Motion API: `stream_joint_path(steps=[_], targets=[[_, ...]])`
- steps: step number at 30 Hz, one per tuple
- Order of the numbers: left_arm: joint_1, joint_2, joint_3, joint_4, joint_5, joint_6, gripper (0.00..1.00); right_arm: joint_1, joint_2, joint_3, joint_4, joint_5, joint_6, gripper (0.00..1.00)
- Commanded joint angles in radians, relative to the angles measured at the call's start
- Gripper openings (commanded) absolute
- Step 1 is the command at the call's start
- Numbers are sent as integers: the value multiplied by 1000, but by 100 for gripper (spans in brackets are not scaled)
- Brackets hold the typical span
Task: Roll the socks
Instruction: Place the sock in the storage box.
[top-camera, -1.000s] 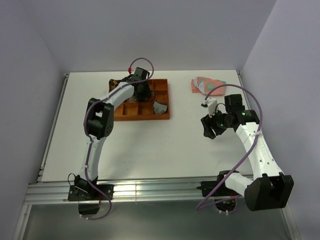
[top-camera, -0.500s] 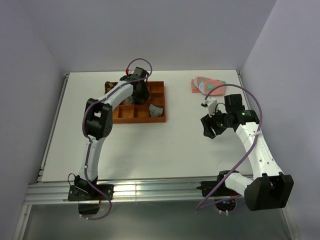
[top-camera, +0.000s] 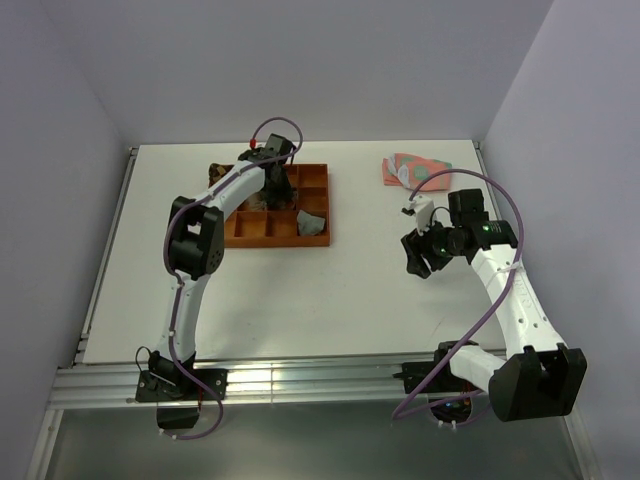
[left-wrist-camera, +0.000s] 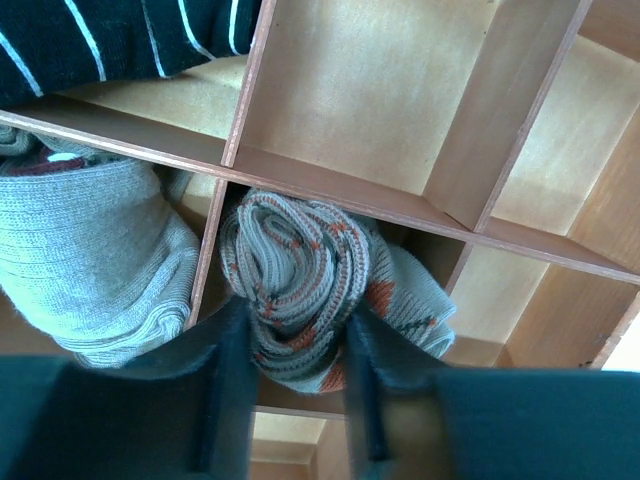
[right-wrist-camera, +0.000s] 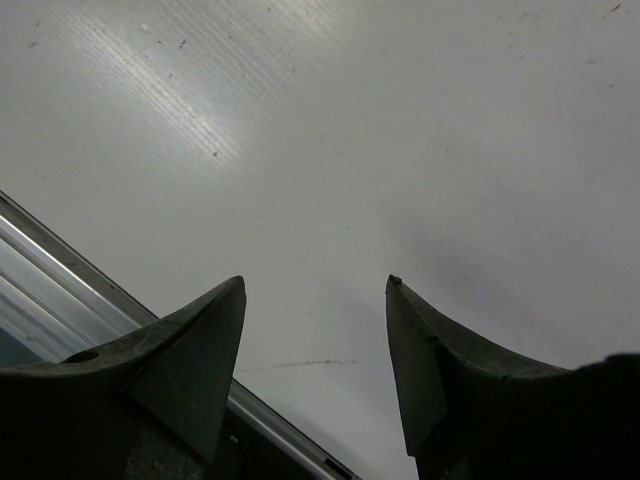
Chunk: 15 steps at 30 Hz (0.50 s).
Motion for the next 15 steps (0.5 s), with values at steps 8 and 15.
stream_joint_path(steps=[8, 15], targets=[[-5, 139, 8, -196, -68, 97, 24, 6, -7, -13, 21, -1, 12, 65], [-22, 195, 40, -252, -141, 111, 33, 6, -4, -19, 26, -12, 14, 65]])
